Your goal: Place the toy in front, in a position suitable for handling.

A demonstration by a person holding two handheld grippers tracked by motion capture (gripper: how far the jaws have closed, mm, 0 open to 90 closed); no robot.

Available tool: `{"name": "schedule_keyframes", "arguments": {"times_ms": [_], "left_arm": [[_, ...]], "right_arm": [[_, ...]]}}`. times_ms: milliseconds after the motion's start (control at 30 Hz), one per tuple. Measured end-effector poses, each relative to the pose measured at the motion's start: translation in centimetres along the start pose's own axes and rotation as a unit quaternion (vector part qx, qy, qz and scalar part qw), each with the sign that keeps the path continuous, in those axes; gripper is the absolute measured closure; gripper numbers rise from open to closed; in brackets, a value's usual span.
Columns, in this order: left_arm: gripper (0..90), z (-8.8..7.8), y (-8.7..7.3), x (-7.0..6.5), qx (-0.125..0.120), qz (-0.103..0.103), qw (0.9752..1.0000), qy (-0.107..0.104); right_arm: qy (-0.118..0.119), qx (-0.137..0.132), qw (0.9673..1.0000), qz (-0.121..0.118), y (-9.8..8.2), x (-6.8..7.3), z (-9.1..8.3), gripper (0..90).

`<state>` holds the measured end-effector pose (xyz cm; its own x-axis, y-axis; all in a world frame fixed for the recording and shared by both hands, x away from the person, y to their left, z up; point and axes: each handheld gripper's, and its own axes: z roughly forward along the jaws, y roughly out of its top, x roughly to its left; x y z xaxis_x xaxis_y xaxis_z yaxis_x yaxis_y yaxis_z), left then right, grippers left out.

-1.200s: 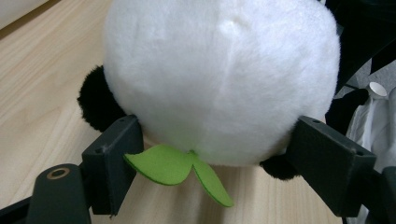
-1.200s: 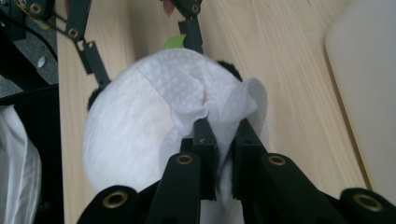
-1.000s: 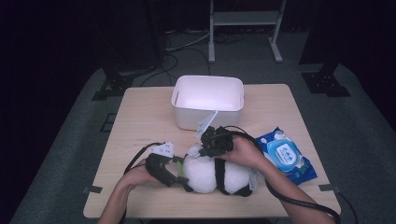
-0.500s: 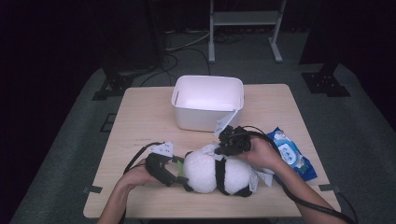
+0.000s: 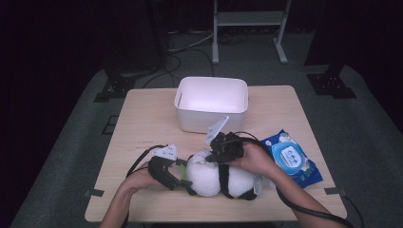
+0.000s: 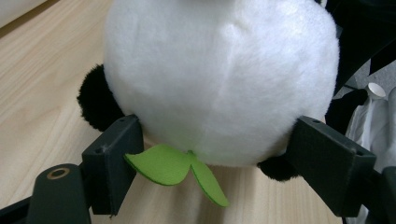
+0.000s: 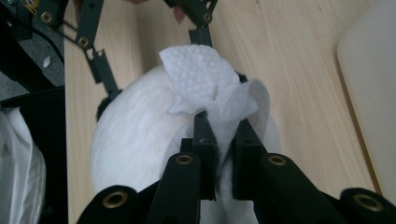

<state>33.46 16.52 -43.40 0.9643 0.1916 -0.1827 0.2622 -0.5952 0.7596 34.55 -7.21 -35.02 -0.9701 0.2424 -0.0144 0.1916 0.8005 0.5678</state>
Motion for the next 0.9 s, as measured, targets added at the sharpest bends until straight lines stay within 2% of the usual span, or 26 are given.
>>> {"name": "schedule_keyframes", "arguments": {"times_ms": [233,300,400,700,900], "left_arm": [[18.3,0.0,0.0,0.0,-0.004,0.003,1.0,0.0],[18.3,0.0,0.0,0.0,-0.004,0.003,1.0,0.0],[18.3,-0.1,0.0,0.1,-0.004,0.001,1.0,0.001],[18.3,-0.1,0.0,0.1,-0.003,0.002,1.0,0.003],[18.3,-0.1,0.0,0.1,-0.003,0.0,1.0,0.002]], "right_arm": [[0.018,0.008,0.9998,0.0,2.3,-1.4,2.2,82.1],[0.017,0.014,0.9997,0.006,2.7,-1.6,2.5,82.1],[0.015,0.02,0.9997,0.003,2.9,-2.2,2.9,82.1],[0.002,0.025,0.9993,0.026,0.7,-3.0,1.0,82.1],[-0.011,0.039,0.9985,0.036,-1.8,-3.0,-0.9,82.1]]}}
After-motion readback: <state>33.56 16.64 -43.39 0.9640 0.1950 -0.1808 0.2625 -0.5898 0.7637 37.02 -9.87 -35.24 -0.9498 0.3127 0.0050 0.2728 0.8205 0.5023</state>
